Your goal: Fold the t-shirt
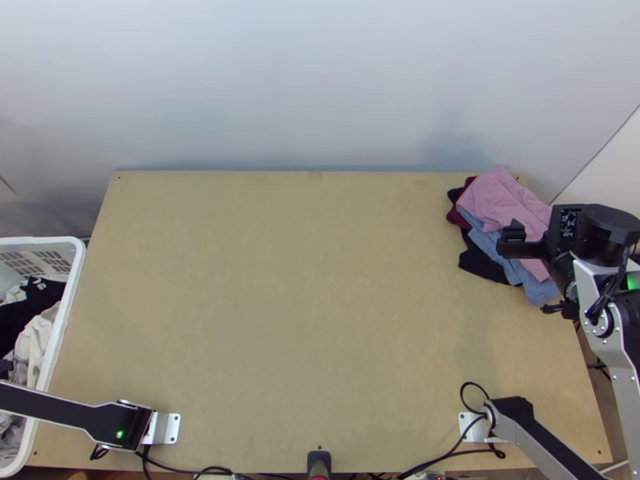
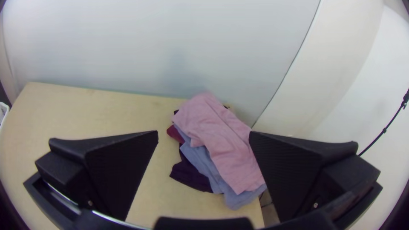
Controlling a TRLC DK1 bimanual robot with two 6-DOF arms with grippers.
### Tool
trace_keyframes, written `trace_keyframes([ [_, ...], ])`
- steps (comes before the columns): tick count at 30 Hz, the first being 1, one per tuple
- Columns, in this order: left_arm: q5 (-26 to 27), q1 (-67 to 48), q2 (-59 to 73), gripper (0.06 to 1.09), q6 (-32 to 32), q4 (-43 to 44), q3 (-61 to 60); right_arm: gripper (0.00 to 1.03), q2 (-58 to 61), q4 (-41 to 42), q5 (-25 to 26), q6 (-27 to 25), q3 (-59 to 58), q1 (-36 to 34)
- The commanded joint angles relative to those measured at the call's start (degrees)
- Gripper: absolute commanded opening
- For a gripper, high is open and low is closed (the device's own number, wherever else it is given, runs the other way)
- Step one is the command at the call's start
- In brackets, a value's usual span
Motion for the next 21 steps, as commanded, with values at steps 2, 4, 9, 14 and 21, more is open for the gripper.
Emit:
trace_keyframes([
  [2, -1.4, -0.3, 4.7, 0.94, -1.7, -0.6, 2.2, 0.99, 0.0, 0.0, 0.0, 0.2, 1.2, 0.0],
  [4, -1.5, -0.2, 5.4, 0.92, -2.1, 0.3, 2.4, 0.99, 0.0, -0.1, 0.1, 0.2, 1.5, -0.1],
  [9, -1.5, -0.1, 6.6, 0.88, -3.9, 1.1, 2.7, 0.99, 0.1, 0.0, 0.2, 0.2, 1.8, -0.1],
  [14, -1.4, -0.2, 6.9, 0.75, -5.1, 1.2, 2.7, 0.99, 0.4, 0.0, 0.2, 0.2, 2.4, -0.2],
  [21, -1.2, -0.4, 7.4, 0.40, -7.1, 1.2, 3.1, 0.99, 0.4, -0.4, 0.3, 0.2, 2.4, -0.5],
])
